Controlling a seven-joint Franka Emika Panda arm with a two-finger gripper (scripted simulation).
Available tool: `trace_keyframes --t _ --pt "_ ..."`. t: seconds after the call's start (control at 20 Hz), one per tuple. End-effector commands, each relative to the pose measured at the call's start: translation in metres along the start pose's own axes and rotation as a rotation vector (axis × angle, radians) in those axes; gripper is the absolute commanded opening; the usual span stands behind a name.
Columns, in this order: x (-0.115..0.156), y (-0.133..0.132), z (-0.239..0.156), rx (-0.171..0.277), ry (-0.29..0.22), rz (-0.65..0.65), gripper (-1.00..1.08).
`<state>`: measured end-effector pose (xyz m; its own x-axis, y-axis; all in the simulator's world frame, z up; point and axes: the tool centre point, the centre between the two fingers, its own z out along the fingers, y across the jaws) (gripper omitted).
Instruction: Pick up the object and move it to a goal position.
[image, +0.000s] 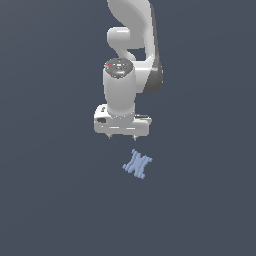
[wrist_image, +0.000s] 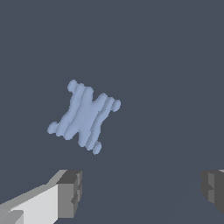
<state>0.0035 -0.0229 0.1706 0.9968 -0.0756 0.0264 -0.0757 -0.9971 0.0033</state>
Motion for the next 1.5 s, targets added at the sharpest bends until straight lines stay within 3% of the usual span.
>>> trace_keyframes --t 0.0,0.4,0.75,1.45 --pt "0.0 0.0 0.0 0.0 0.0 0.0 1.0" --pt "-0.001 -0.029 -0.005 0.025 -0.002 -0.054 1.0" --pt "-0.001 -0.031 -0.004 0.026 -0.003 -0.049 1.0" --pt "0.018 -0.047 0.037 0.021 -0.015 0.141 1.0"
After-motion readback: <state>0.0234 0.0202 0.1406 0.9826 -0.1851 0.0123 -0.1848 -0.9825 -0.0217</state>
